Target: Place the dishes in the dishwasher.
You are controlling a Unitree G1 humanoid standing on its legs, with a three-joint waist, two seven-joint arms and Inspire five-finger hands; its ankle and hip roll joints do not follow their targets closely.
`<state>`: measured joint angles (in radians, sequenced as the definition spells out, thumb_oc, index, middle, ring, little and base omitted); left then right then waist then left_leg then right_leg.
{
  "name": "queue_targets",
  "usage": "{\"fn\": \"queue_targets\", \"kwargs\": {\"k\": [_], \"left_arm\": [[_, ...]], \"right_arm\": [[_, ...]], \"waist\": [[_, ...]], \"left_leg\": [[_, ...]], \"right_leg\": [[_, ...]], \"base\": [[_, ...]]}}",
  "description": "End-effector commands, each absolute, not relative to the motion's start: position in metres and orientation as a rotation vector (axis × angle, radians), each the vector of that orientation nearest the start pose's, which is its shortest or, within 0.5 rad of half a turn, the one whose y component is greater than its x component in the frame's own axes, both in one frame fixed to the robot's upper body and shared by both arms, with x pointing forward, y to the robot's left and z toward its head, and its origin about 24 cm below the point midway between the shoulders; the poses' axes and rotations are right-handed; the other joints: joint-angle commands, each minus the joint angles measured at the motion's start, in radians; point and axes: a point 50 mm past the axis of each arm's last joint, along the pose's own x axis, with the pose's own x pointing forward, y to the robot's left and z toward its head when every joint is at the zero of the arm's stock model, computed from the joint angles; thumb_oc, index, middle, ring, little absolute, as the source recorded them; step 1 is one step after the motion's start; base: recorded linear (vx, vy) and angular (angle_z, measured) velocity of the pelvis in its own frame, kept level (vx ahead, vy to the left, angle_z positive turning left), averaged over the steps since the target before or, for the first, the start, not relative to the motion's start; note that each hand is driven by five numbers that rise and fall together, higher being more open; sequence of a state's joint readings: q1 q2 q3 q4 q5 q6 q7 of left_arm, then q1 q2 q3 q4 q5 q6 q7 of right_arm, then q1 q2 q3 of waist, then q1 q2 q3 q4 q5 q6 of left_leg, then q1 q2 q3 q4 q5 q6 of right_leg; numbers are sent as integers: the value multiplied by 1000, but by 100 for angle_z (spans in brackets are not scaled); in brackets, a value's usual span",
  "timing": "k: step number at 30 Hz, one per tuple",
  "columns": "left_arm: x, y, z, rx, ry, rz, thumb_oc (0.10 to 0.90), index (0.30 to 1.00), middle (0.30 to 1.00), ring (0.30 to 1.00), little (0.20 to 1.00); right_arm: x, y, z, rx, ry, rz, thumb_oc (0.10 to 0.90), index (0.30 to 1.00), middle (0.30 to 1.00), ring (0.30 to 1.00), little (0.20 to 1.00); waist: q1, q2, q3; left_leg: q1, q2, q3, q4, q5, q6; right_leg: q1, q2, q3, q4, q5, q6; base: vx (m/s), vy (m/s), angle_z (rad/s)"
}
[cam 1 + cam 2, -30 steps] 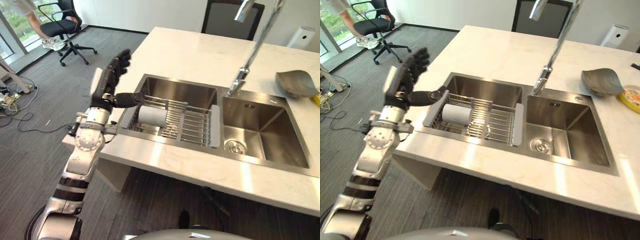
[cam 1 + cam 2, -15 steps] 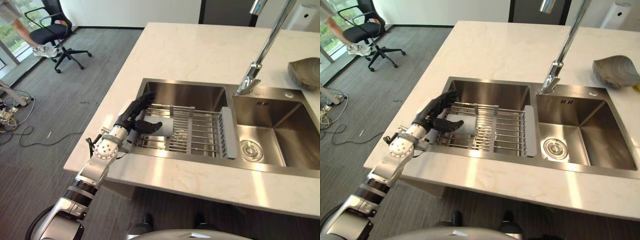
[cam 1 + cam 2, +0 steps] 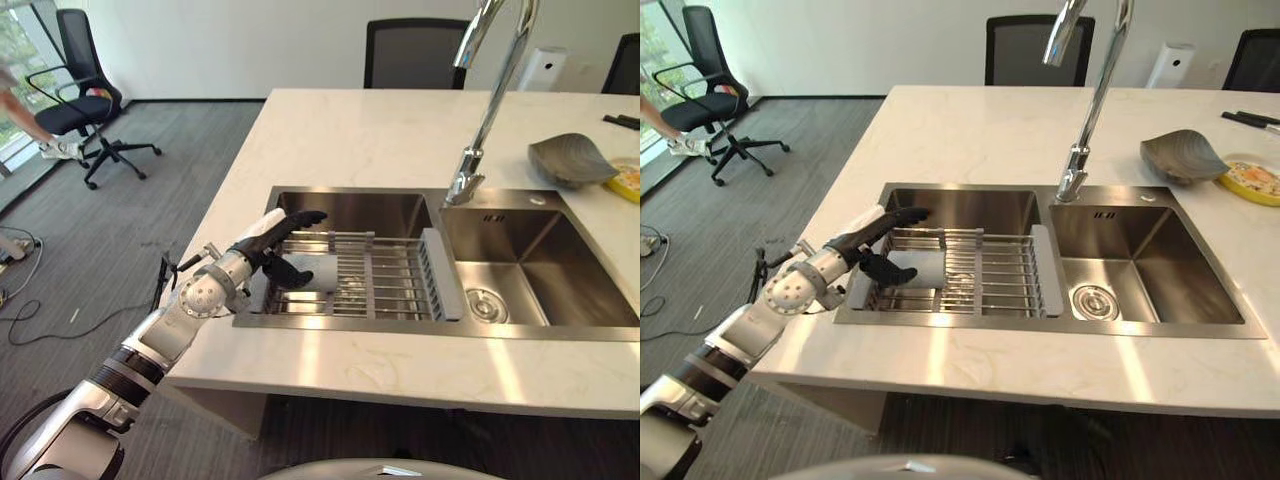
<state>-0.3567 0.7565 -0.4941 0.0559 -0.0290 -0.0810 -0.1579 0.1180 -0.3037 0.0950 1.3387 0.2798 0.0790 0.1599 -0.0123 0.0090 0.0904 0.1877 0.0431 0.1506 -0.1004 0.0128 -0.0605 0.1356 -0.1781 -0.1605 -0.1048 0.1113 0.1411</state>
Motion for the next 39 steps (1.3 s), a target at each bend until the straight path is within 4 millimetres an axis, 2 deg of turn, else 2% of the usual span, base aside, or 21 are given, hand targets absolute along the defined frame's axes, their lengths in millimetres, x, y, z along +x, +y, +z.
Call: {"fn": "queue_targets", "kwargs": {"k": [1, 9, 12, 17, 20, 22, 27, 29, 31, 33, 39], "left_arm": [[302, 148, 167, 834, -449, -606, 800, 900, 900, 900, 900], [307, 154, 168, 1041, -427, -597, 800, 900, 900, 900, 900], [315, 156, 163, 1156, -420, -560, 800, 900, 900, 900, 900], [323, 157, 155, 1230, -389, -532, 800, 900, 900, 900, 900], [329, 157, 146, 1258, -351, -521, 800, 900, 900, 900, 900], [335, 164, 136, 1280, -299, -481, 800, 900, 900, 900, 900], [343, 175, 128, 1334, -237, -422, 800, 900, 900, 900, 900], [347, 181, 118, 1356, -171, -402, 800, 900, 900, 900, 900], [348, 181, 118, 1356, -171, -402, 800, 900, 900, 900, 900], [352, 189, 105, 1397, -83, -385, 800, 900, 900, 900, 900], [362, 199, 89, 1523, 53, -372, 800, 900, 900, 900, 900]], "right_arm": [[7, -269, -162, 84, 1488, -229, 800, 900, 900, 900, 900], [7, -265, -164, 86, 1493, -230, 800, 900, 900, 900, 900], [13, -264, -164, 73, 1471, -219, 800, 900, 900, 900, 900], [17, -264, -163, 60, 1456, -219, 800, 900, 900, 900, 900], [16, -265, -163, 54, 1457, -226, 800, 900, 900, 900, 900], [15, -266, -163, 47, 1463, -230, 800, 900, 900, 900, 900], [17, -267, -163, 34, 1462, -230, 800, 900, 900, 900, 900], [17, -267, -163, 27, 1464, -229, 800, 900, 900, 900, 900], [17, -267, -163, 27, 1464, -230, 800, 900, 900, 900, 900], [16, -265, -164, 24, 1474, -225, 800, 900, 900, 900, 900], [21, -265, -164, 2, 1479, -208, 800, 900, 900, 900, 900]], "waist": [[2, 40, -2], [-1, 45, 3], [-5, 47, 7], [-11, 48, 13], [-16, 49, 15], [-21, 49, 18], [-27, 49, 24], [-32, 49, 27], [-32, 49, 27], [-39, 50, 31], [-49, 52, 39]], "left_leg": [[27, -3, -27, 13, -117, -3], [24, 5, -31, 13, -113, -6], [21, 8, -30, 13, -111, -8], [19, 10, -26, 13, -111, -9], [19, 11, -20, 13, -112, -10], [18, 12, -15, 13, -112, -11], [16, 15, -8, 13, -111, -12], [15, 17, -4, 13, -111, -12], [15, 17, -3, 13, -111, -12], [13, 19, 2, 13, -111, -13], [11, 24, 11, 13, -110, -14]], "right_leg": [[0, -1, -22, 18, -109, 66], [-4, 7, -23, 18, -116, 65], [-6, 11, -24, 18, -118, 64], [-11, 14, -22, 18, -119, 64], [-15, 16, -21, 18, -121, 63], [-17, 18, -18, 18, -121, 62], [-21, 21, -12, 18, -120, 61], [-25, 24, -8, 18, -120, 60], [-25, 24, -7, 18, -120, 60], [-30, 28, -3, 18, -121, 59], [-36, 33, 1, 18, -123, 57]], "base": [[0, 0, 0], [0, -4, 0], [0, 0, 0], [0, 0, 0], [-3, -9, -2], [-1, -8, -2], [0, 0, 0], [-8, -9, -2], [-4, -9, -14], [-12, -17, -14], [-4, -4, -2]]}}
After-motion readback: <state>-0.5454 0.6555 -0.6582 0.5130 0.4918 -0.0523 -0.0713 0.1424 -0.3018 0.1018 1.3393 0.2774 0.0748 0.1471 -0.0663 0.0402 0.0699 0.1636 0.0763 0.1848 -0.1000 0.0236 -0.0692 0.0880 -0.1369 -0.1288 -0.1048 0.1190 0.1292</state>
